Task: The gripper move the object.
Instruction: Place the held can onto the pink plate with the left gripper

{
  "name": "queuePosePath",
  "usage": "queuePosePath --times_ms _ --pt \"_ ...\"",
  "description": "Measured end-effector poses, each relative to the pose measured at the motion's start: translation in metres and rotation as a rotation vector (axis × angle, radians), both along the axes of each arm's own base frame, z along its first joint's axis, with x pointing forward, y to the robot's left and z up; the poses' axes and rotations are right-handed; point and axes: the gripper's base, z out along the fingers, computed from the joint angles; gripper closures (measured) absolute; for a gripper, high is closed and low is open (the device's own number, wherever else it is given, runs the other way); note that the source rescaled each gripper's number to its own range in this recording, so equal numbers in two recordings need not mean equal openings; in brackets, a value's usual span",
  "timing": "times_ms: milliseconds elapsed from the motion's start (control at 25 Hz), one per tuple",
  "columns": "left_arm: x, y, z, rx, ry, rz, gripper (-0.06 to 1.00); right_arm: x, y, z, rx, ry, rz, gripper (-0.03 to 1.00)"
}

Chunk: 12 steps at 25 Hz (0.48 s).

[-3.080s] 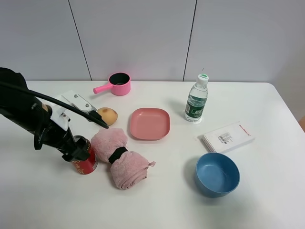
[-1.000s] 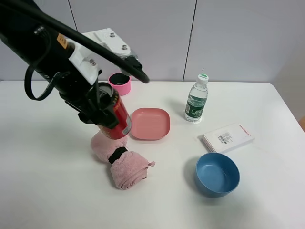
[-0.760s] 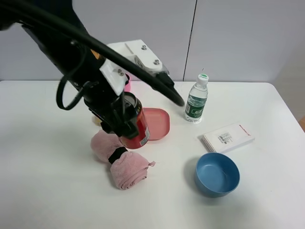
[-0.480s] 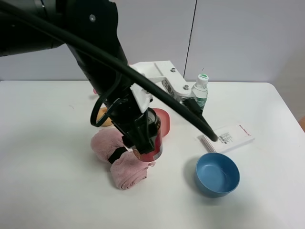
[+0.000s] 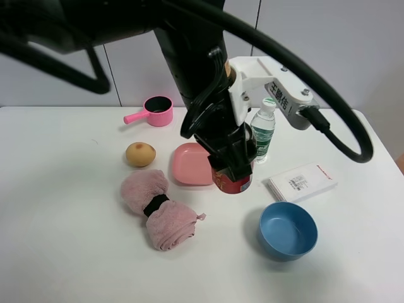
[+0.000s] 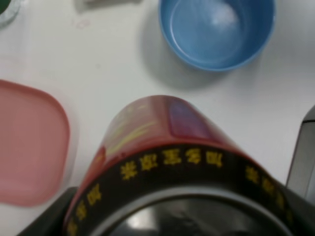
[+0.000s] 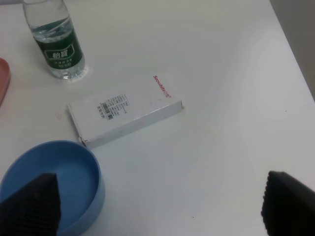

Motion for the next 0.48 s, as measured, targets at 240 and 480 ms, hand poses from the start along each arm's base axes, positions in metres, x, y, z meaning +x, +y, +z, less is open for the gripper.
queuePosePath --times_ms 240,480 --pt "0.001 -0.029 -0.005 -0.007 -0.021 -0.071 0.94 0.000 0.000 0.000 0.000 0.000 0.000 -0.03" --pt "0.002 -0.043 -0.020 0.002 -0.022 -0.093 0.94 0.000 0.000 0.000 0.000 0.000 0.000 -0.03"
